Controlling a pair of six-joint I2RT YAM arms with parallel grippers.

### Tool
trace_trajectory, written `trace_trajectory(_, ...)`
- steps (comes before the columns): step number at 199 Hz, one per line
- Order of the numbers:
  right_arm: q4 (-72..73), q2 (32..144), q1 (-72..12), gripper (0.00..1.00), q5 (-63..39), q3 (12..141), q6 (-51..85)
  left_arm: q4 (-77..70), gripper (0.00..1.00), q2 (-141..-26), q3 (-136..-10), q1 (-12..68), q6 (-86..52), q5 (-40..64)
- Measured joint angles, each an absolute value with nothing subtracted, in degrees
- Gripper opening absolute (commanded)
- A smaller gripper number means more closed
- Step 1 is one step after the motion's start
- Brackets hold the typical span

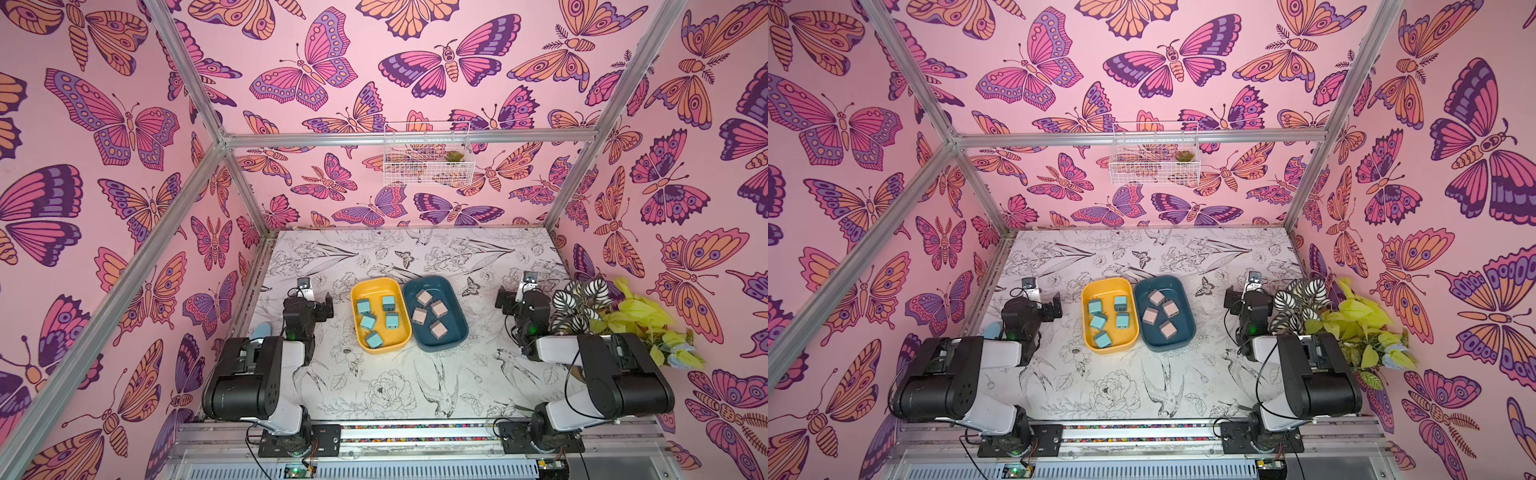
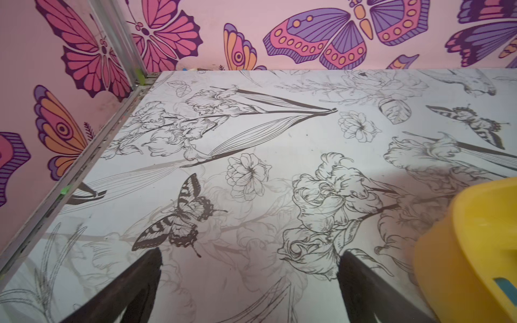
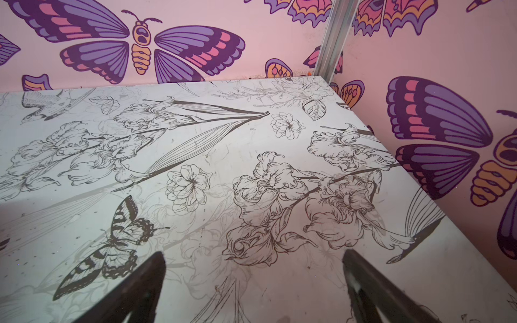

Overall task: Place the plugs by color into the storage box
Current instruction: Reset both arms

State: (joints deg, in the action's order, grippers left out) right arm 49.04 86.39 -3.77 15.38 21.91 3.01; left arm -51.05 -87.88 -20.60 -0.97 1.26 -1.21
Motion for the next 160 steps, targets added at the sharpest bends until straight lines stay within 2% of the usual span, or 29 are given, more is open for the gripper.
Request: trace_trajectory(160, 49.0, 86.4, -3.8, 0.99, 15.4, 21.9, 3.0, -51.0, 0.99, -87.9, -20.6, -1.0, 1.3, 1.7)
